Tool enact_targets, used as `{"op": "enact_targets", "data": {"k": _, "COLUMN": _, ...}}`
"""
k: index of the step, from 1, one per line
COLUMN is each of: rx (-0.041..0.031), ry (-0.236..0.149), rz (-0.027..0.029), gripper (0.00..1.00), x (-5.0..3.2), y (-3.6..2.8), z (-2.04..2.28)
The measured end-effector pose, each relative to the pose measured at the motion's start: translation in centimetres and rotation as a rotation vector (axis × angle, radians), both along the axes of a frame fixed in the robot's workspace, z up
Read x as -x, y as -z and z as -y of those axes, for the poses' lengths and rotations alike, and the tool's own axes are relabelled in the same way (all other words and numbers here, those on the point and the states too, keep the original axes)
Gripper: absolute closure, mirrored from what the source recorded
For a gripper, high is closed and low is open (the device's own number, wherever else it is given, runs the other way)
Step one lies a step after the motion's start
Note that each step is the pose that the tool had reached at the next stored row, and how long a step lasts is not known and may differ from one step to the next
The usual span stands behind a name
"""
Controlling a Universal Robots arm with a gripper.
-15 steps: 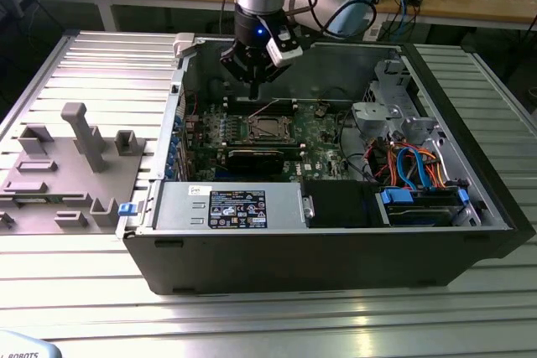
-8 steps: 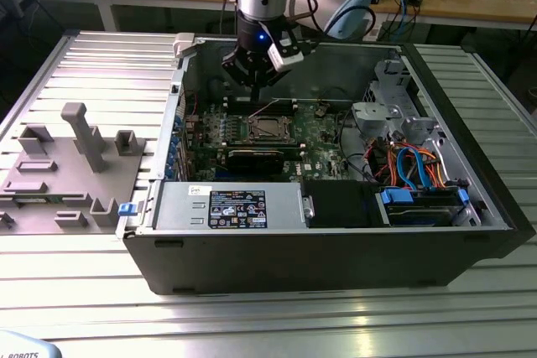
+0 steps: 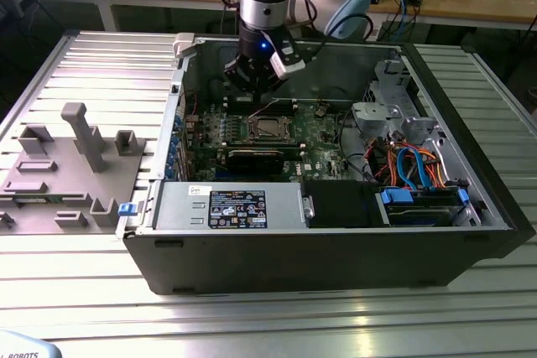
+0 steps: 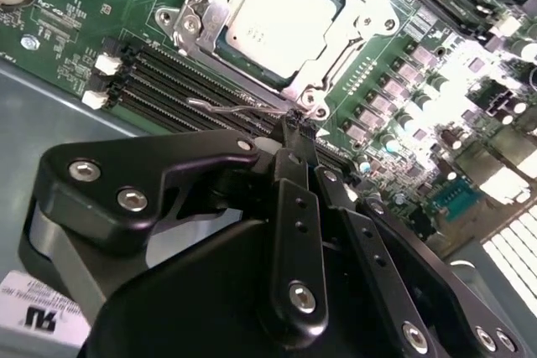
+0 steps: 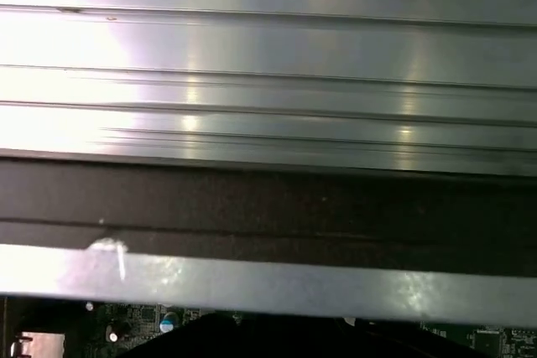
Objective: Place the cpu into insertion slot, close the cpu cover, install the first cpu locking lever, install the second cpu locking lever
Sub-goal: 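Install the first cpu locking lever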
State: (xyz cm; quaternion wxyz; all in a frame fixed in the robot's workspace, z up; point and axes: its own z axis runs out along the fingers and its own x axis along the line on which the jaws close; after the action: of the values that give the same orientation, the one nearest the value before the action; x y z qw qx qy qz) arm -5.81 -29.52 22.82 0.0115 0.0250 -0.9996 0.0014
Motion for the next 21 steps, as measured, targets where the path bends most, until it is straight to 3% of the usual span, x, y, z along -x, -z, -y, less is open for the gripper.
{"op": "enact_targets", "data": {"k": 8, "rx": -0.0017, "ry": 0.000, "rz": -0.0047, "gripper": 0.89, "x": -0.44, "y": 1.17, "z": 0.00}}
{"op": "enact_targets", "data": {"k": 14, "rx": -0.0020, "ry": -0.002, "rz": -0.0165, "gripper": 0.89, "x": -1.86, "y": 1.70, "z": 0.00}}
{"op": "enact_targets", "data": {"k": 16, "rx": -0.0020, "ry": -0.003, "rz": -0.0246, "gripper": 0.89, "x": -2.80, "y": 2.07, "z": 0.00}}
{"op": "enact_targets", "data": {"k": 21, "rx": -0.0030, "ry": -0.003, "rz": -0.0311, "gripper": 0.89, "x": -3.68, "y": 2.53, "z": 0.01}}
